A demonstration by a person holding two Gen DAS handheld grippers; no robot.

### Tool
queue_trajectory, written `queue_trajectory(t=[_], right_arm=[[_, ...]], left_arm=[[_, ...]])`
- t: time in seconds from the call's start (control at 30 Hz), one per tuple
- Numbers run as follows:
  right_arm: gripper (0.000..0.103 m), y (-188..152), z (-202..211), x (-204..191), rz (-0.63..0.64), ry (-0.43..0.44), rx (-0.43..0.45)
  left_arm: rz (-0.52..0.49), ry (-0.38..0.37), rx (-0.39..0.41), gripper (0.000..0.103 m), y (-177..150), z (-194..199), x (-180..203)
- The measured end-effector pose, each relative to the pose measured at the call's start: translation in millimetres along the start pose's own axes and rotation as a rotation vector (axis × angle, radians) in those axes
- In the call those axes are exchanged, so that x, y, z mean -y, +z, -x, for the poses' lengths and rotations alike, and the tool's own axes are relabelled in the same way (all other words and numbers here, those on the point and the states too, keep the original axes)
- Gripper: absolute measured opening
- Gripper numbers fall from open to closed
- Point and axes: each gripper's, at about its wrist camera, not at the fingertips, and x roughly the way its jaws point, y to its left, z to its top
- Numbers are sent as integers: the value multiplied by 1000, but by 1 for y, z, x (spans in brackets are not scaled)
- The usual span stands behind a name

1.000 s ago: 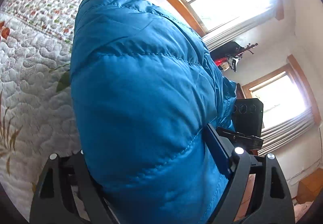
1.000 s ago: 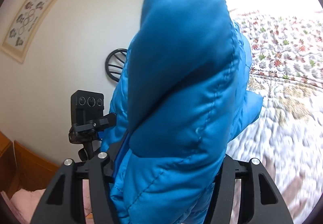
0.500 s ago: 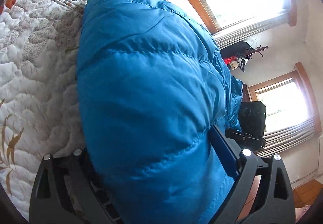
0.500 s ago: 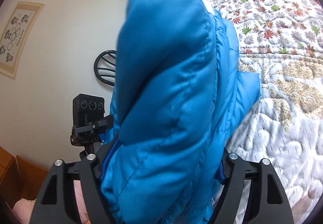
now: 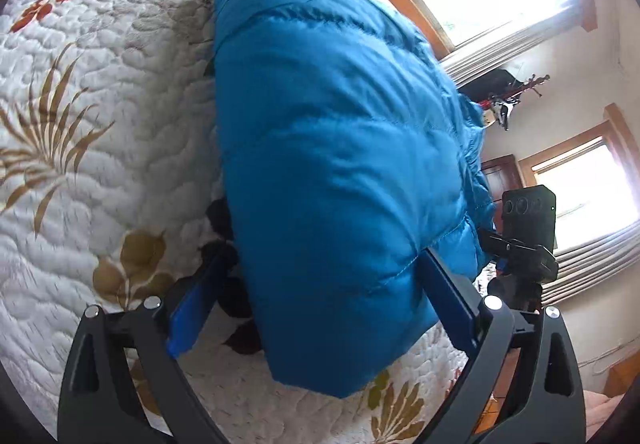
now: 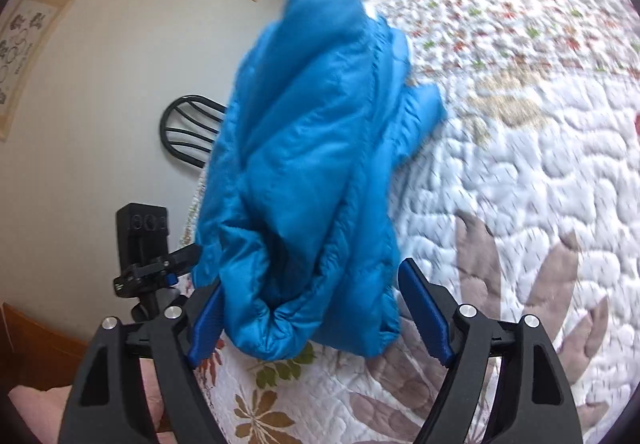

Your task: Fold large clothes

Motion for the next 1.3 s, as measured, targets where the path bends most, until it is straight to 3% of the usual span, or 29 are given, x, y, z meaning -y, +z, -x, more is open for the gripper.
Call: queue_trajectory(t=[0.17,0.27,0.33,0.5,0.67,0.83,1.3], right_arm=[[80,-5,-11,14,-41,-16,1],[80,-6,2,0,-36,-38,13],[81,8,11,-29,-8,-98,25],[98,-15,46,-71,54,-216,52],[99,-33,61,-108,122,-399,67],[99,-57,77,-134,152,-428,102],[99,-99,97,-176,201,-548,142]], left_arm=[[-11,45,13,96,0,-7,0],[6,105,8,96,6,0,12],[0,162,14,95,6,10,22],[-3,296,32,95,-9,37,49],[-23,415,70,95,-39,63,65],[-43,561,113,95,-65,82,87],[-88,670,168,95,-115,118,139]])
